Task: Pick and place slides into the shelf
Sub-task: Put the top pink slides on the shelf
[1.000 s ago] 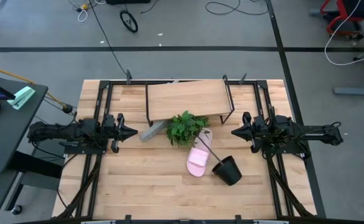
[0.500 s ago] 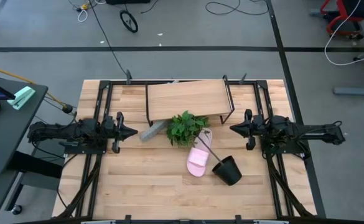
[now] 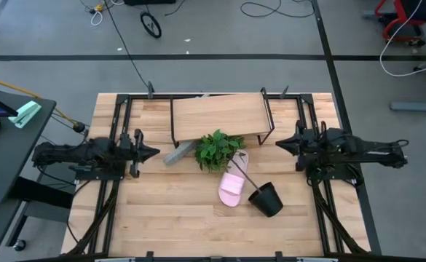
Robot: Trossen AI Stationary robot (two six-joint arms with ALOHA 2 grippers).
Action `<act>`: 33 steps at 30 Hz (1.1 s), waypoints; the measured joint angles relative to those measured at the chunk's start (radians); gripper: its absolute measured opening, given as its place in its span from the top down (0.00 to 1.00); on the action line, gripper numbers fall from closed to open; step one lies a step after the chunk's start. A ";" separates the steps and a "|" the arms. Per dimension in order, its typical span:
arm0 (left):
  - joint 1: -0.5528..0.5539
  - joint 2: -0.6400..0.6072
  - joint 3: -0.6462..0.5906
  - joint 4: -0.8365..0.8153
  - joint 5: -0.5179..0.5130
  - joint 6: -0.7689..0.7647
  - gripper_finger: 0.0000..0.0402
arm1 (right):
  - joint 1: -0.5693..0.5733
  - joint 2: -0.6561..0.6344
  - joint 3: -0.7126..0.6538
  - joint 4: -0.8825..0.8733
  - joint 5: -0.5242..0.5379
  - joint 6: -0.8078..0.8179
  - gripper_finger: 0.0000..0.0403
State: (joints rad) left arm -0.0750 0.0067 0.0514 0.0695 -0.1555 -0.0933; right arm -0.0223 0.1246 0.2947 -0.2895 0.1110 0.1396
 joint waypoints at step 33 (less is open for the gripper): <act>0.000 0.103 0.747 -0.587 -0.042 -0.131 0.90 | 0.000 0.037 0.484 -0.387 0.010 0.068 0.97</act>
State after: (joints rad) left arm -0.0750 0.1094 0.7982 -0.5171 -0.1976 -0.2247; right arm -0.0219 0.1611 0.7784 -0.6761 0.1208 0.2079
